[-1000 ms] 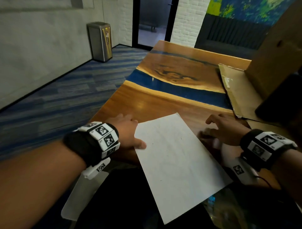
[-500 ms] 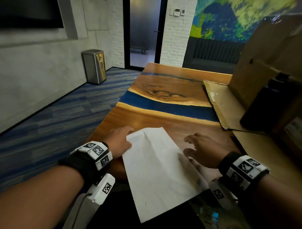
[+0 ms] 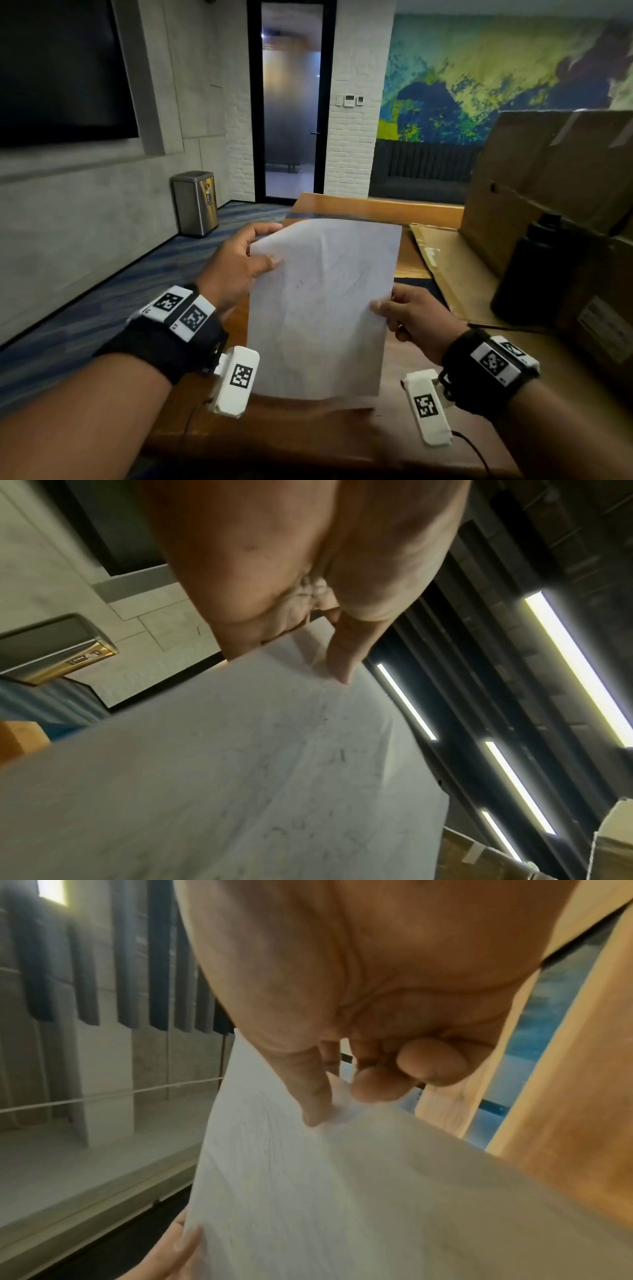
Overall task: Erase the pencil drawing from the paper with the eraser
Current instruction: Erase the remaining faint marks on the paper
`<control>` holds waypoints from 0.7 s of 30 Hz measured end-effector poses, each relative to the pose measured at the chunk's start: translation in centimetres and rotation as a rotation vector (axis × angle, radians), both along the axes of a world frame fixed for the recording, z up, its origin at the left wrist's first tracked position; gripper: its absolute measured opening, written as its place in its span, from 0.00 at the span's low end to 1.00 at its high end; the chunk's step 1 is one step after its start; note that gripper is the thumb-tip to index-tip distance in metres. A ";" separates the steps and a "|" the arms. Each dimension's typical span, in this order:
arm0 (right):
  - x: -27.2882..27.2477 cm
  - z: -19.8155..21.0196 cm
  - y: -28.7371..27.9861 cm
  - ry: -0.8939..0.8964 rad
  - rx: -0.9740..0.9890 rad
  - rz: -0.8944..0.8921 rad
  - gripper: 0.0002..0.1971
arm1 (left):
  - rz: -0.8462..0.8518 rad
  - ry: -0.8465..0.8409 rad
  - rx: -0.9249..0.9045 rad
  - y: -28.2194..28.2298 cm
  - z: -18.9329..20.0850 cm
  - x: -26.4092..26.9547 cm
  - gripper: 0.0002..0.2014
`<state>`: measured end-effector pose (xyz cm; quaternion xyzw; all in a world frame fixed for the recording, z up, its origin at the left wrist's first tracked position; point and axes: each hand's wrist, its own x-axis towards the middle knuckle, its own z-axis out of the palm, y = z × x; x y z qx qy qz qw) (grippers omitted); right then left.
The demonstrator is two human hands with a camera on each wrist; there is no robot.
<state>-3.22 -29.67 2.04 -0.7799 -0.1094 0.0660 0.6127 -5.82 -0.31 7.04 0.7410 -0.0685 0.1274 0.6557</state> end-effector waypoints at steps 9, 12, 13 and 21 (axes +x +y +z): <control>-1.9 0.8 1.3 -0.299 -0.117 -0.129 0.04 | 0.056 0.090 -0.026 1.4 -1.1 -0.3 0.14; -3.2 1.1 2.5 -0.437 -0.185 -0.121 0.05 | 0.250 -0.015 0.104 1.2 -1.3 0.0 0.10; -3.5 1.2 2.8 -0.482 -0.191 -0.127 0.06 | 0.279 -0.044 0.124 1.0 -1.3 -0.1 0.09; -3.8 -0.4 2.6 -0.524 -0.450 -0.086 0.08 | 0.251 0.026 0.334 0.0 -3.3 -1.0 0.14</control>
